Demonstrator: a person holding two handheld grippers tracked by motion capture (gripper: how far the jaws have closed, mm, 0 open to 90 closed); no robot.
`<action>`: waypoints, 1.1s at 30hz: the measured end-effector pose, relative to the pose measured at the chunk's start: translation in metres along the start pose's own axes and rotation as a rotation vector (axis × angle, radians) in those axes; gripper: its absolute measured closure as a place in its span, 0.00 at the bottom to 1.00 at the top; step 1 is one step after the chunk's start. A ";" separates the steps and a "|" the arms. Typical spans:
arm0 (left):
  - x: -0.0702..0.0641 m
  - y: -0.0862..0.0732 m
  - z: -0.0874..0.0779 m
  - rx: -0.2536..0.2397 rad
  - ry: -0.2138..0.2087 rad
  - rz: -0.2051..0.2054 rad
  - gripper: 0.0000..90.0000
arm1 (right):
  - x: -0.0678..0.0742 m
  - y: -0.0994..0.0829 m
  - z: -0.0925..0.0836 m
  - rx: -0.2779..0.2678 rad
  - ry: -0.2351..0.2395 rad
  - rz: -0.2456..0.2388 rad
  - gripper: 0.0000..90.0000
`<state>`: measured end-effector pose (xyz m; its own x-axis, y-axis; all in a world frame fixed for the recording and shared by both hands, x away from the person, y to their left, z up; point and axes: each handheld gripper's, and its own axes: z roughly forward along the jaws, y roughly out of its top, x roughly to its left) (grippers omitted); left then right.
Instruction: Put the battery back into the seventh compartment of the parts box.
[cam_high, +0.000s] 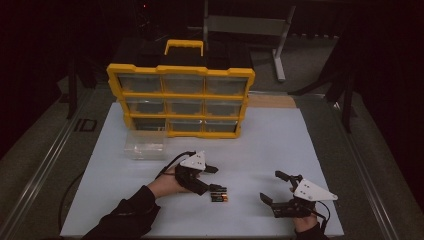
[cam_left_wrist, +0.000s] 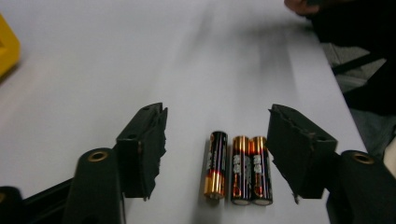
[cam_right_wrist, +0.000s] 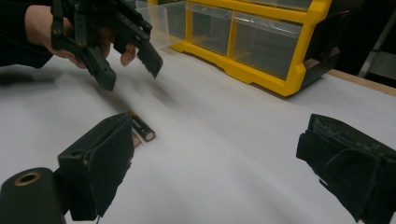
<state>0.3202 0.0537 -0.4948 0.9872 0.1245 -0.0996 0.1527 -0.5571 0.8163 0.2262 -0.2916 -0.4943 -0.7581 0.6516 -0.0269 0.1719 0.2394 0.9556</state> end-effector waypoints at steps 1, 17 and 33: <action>-0.001 0.000 0.002 0.012 0.005 0.002 0.43 | 0.000 0.000 0.000 0.000 0.000 0.000 0.10; -0.002 -0.006 0.020 0.103 -0.010 0.051 0.72 | 0.000 0.000 0.000 0.000 0.001 0.000 0.10; 0.005 -0.009 0.031 0.166 0.023 0.063 0.79 | 0.000 0.000 0.000 0.003 0.001 -0.001 0.10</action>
<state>0.3251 0.0340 -0.5207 0.9940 0.1030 -0.0365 0.0980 -0.6923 0.7149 0.2264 -0.2921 -0.4944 -0.7587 0.6508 -0.0273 0.1730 0.2417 0.9548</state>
